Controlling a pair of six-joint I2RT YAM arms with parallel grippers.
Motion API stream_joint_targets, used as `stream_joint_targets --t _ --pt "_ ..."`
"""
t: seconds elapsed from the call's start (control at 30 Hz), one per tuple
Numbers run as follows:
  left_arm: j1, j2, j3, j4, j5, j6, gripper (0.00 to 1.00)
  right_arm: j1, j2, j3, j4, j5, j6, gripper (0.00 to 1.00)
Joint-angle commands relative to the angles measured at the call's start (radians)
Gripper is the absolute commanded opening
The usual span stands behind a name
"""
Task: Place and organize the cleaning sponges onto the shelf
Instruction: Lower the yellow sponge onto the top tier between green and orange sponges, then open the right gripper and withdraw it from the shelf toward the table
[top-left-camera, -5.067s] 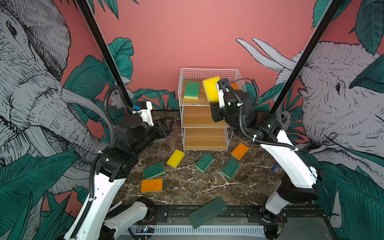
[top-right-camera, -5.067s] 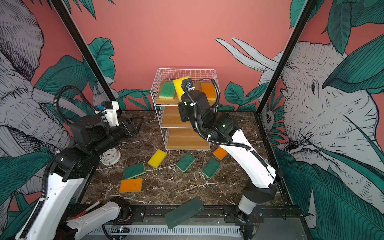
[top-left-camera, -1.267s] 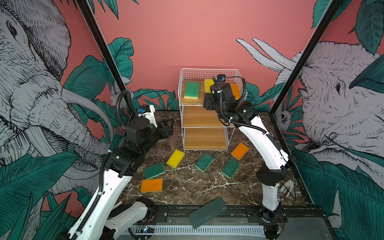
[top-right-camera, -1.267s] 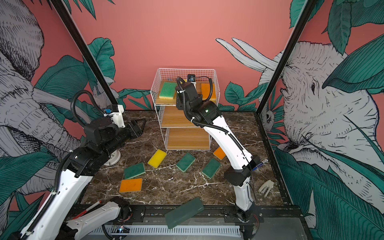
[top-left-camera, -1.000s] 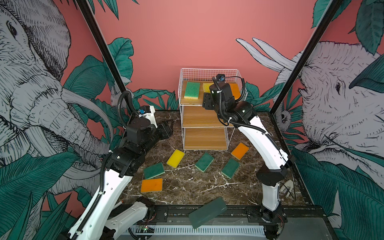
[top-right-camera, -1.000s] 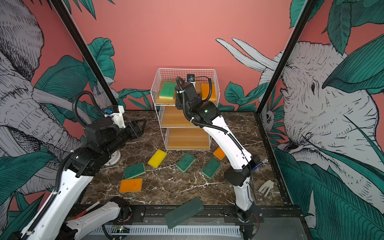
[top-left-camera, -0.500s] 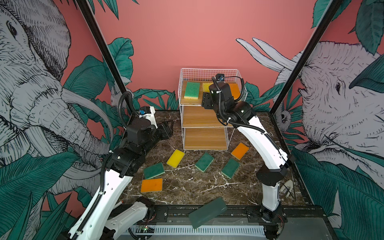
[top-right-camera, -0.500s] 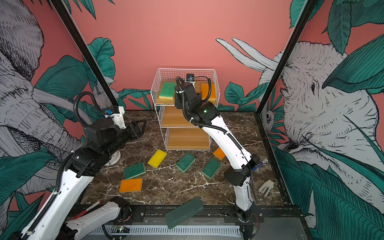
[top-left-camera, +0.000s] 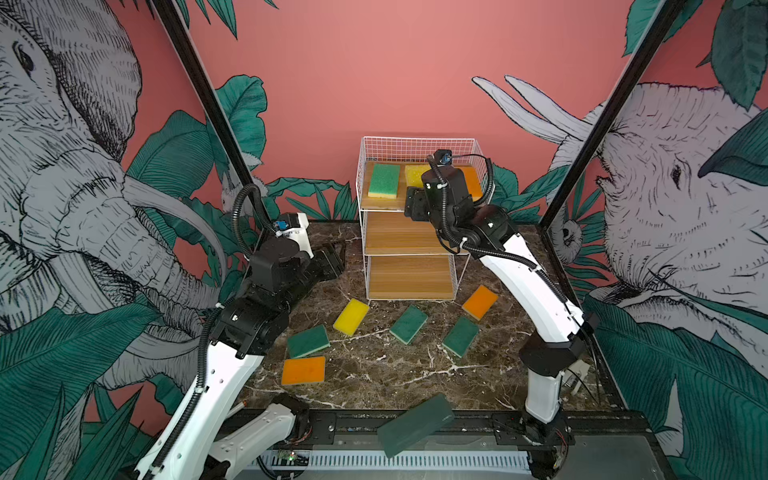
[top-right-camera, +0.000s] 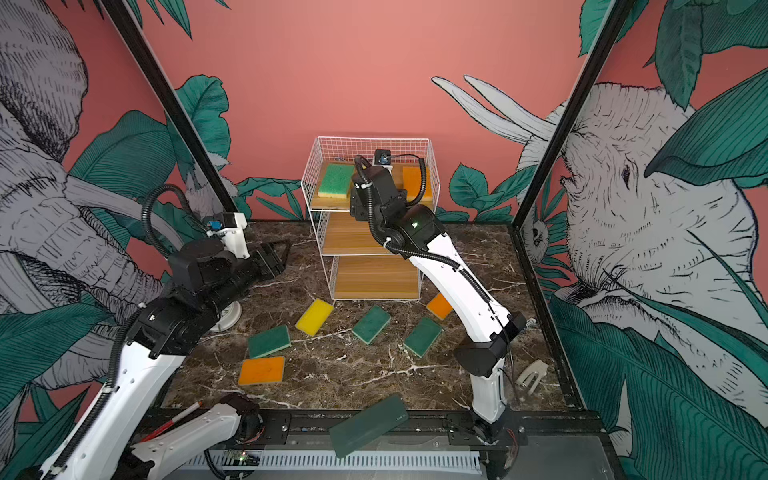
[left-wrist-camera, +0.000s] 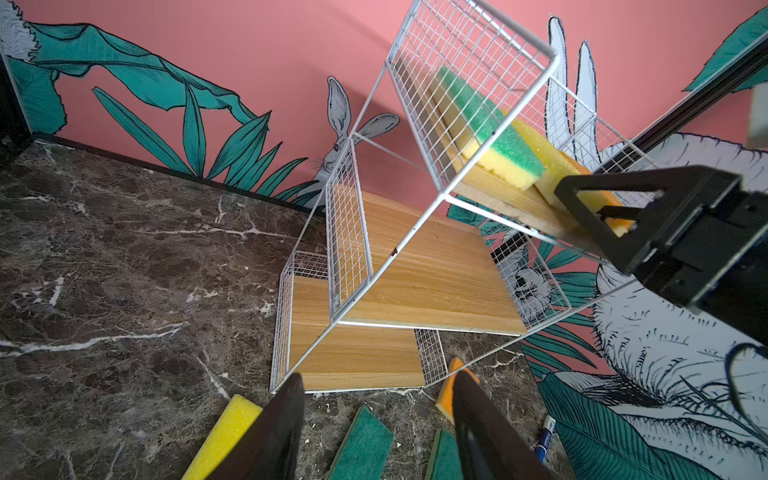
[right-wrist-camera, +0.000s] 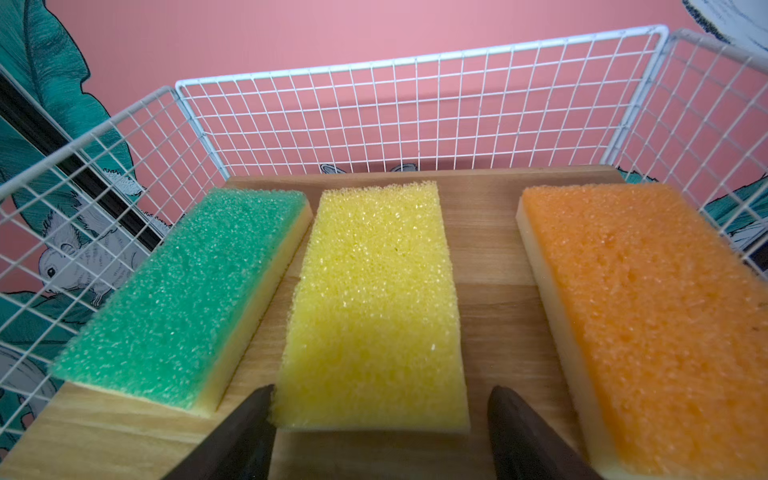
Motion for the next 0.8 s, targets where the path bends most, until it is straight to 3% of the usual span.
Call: stream_joint_targets --t 0.0,0.13,0.37,0.77 --pt "0.002 -0.022 0.002 0.005 0.012 0.005 0.59 0.027 -0.067 -0.015 -0.013 0.011 0.005 0.82" --pt "0.002 -0.025 0.003 0.004 0.016 0.002 0.59 0.069 -0.129 -0.064 0.029 0.028 -0.031 0.82" --pt "0.002 -0.012 0.021 -0.07 -0.008 0.035 0.6 0.148 -0.166 0.009 -0.066 0.071 -0.116 0.83" --pt "0.001 -0.046 -0.008 -0.246 -0.013 0.087 0.6 0.174 -0.467 -0.353 -0.084 0.081 -0.083 0.84"
